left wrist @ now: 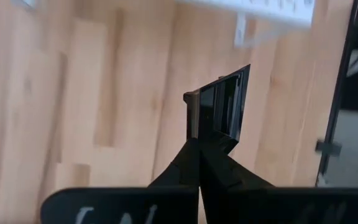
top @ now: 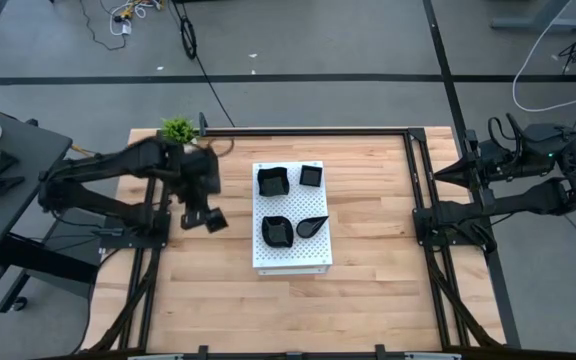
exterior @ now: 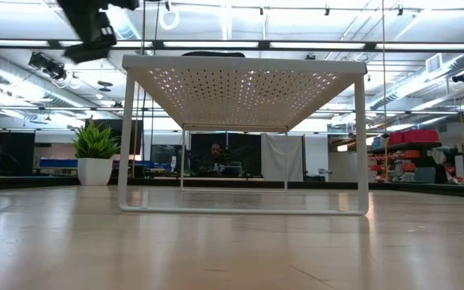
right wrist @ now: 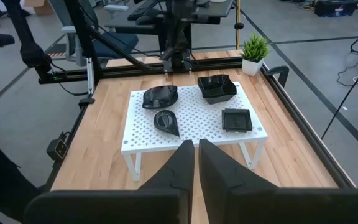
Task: Pick & Place Mini shaped plates
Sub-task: Stack the black square plate on top of the other black square plate on the shelf
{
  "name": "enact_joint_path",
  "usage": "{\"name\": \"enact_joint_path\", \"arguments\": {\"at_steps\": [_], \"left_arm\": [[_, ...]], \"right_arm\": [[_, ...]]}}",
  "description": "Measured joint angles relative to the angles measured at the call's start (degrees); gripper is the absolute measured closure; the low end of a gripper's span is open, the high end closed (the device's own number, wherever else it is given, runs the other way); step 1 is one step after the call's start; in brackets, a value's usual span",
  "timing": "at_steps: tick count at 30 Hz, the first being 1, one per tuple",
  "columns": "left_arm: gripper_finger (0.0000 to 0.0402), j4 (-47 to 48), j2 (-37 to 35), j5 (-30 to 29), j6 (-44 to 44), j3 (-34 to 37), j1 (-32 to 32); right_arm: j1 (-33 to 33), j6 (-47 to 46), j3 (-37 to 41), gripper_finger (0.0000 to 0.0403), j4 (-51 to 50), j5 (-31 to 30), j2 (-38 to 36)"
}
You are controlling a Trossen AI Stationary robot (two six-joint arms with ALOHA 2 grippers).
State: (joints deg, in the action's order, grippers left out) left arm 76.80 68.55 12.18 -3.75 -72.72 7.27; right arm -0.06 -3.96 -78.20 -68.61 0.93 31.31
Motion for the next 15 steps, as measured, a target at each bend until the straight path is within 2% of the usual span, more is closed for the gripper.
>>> {"name": "enact_joint_path", "arguments": {"at_steps": [9, 15], "left_arm": [[0.0401, -0.22, 5.52, -0.36, 2.02, -9.47, 8.52], [0.0401, -3.90, 11.01, -1.02, 5.66, -16.61, 12.09]], "right_arm": [[-0.02, 0.00, 0.01, 0.0374, 0.01, 0.00, 0.00], [0.01, 0.01, 0.01, 0.0374, -0.01, 0.00, 0.00]]}}
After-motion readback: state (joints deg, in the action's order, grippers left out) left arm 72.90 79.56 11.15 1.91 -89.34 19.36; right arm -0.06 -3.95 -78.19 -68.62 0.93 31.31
